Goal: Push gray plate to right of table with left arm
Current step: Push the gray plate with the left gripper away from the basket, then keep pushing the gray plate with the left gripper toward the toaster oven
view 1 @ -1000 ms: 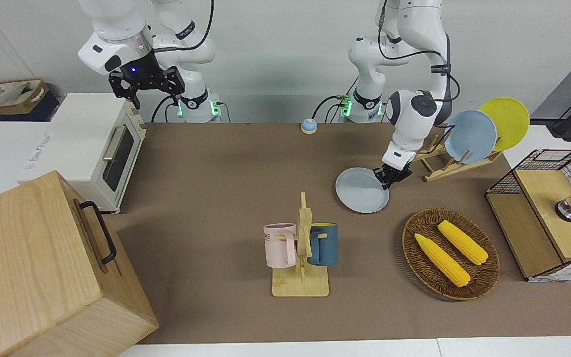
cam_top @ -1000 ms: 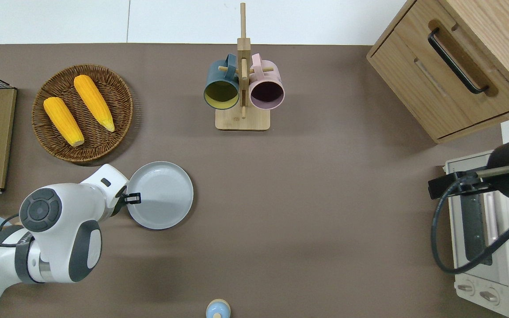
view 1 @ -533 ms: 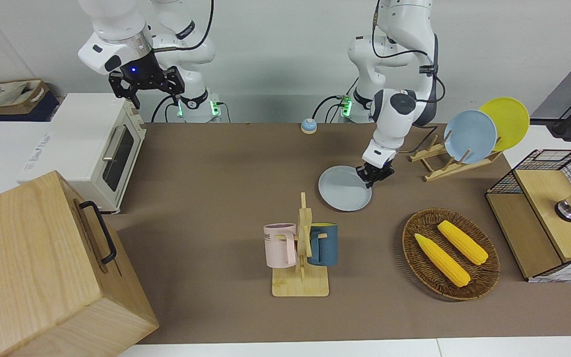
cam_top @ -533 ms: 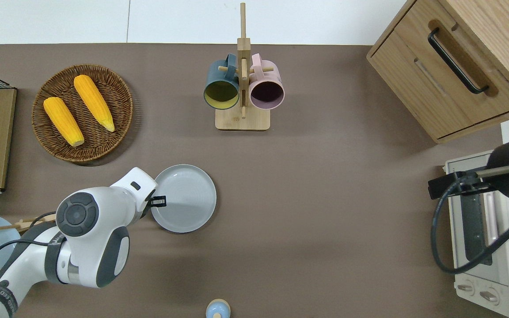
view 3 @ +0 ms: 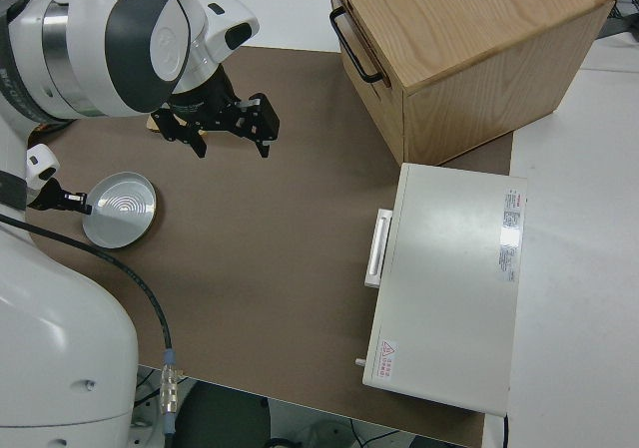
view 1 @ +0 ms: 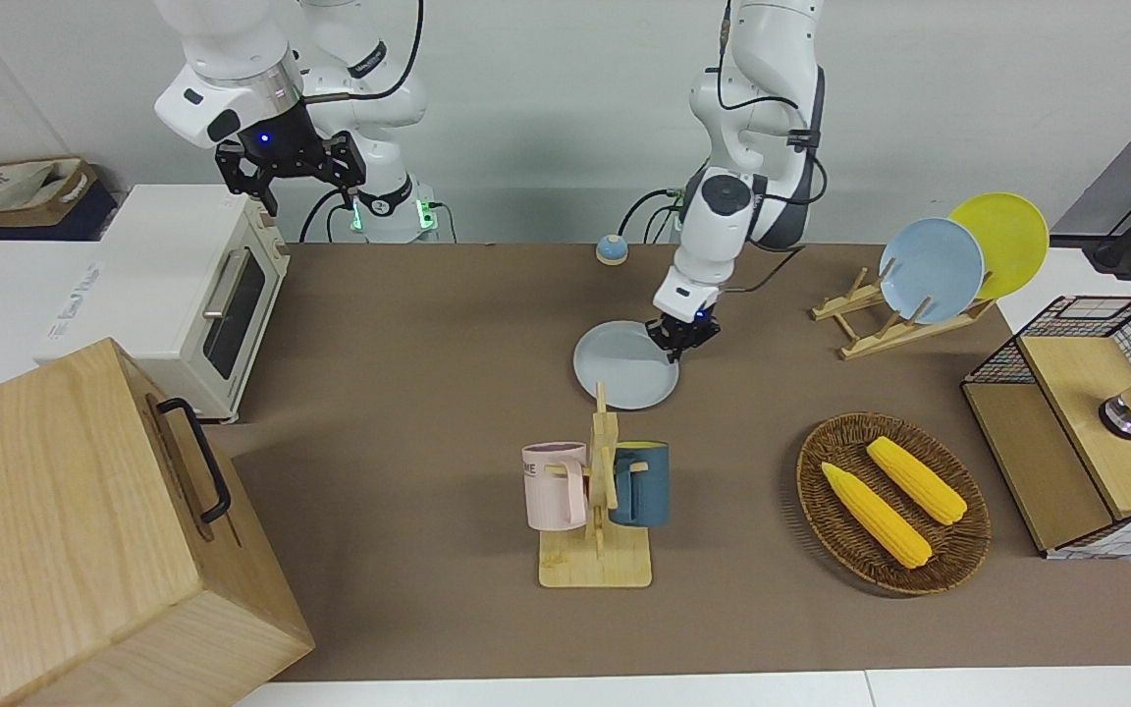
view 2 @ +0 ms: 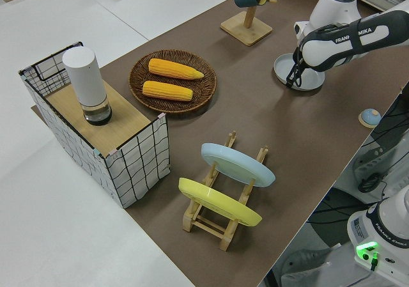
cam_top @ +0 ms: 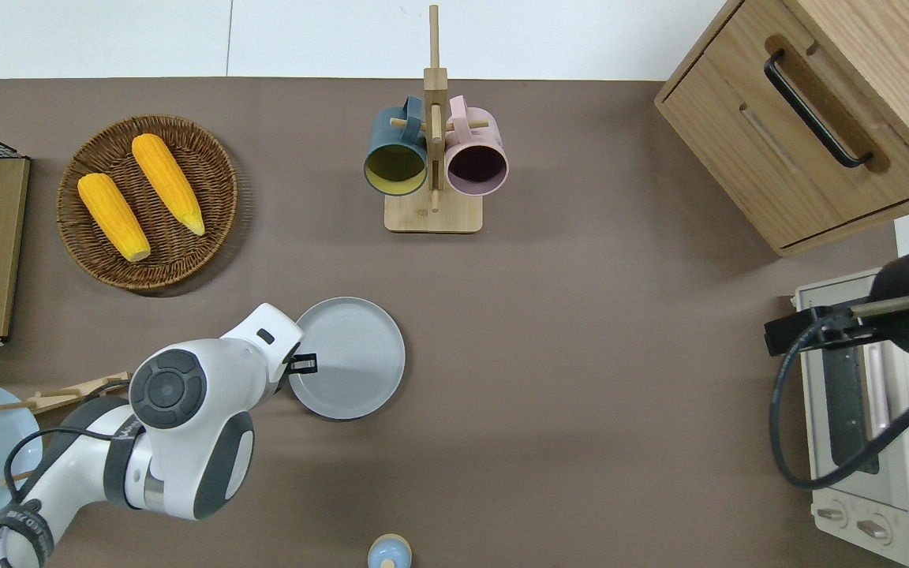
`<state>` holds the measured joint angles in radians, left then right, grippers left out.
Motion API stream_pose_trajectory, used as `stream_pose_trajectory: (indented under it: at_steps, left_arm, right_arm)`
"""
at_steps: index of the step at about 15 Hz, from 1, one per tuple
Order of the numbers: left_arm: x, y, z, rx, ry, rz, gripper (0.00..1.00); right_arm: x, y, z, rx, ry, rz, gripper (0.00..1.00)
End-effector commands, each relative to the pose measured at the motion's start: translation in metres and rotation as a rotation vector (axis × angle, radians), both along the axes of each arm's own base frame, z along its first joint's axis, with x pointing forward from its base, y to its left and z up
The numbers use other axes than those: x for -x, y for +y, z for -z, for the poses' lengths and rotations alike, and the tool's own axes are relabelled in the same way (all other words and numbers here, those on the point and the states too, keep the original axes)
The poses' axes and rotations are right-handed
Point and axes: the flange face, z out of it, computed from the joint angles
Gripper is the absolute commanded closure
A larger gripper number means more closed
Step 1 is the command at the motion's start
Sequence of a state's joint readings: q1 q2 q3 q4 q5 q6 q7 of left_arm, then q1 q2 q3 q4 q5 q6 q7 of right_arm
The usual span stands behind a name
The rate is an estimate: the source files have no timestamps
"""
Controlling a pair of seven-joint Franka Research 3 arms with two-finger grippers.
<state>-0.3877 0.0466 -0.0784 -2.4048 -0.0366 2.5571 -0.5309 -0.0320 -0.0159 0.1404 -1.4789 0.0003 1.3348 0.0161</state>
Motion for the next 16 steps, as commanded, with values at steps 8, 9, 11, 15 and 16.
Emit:
stream_pose_trajectory:
  at_steps: [8,9,11,15,16]
  left_arm:
    - [0.017,-0.155,0.019,0.055,0.018,-0.078,1.0]
    - [0.019,-0.169,0.019,0.06,0.018,-0.087,1.0]
    - [0.024,-0.194,0.017,0.074,0.015,-0.103,1.0]
    - [0.036,-0.224,0.016,0.089,0.014,-0.104,1.0]
    - [0.036,-0.226,0.016,0.09,0.013,-0.101,1.0]
  right_arm:
    - [0.003,-0.002,-0.004,-0.001,0.004,0.017,0.017]
    - [0.003,-0.001,-0.004,-0.001,0.004,0.015,0.017]
    - [0.003,-0.002,-0.004,-0.002,0.004,0.015,0.017]
    - [0.003,-0.001,-0.004,-0.001,0.004,0.015,0.017]
    - [0.003,-0.001,-0.004,-0.001,0.004,0.015,0.017]
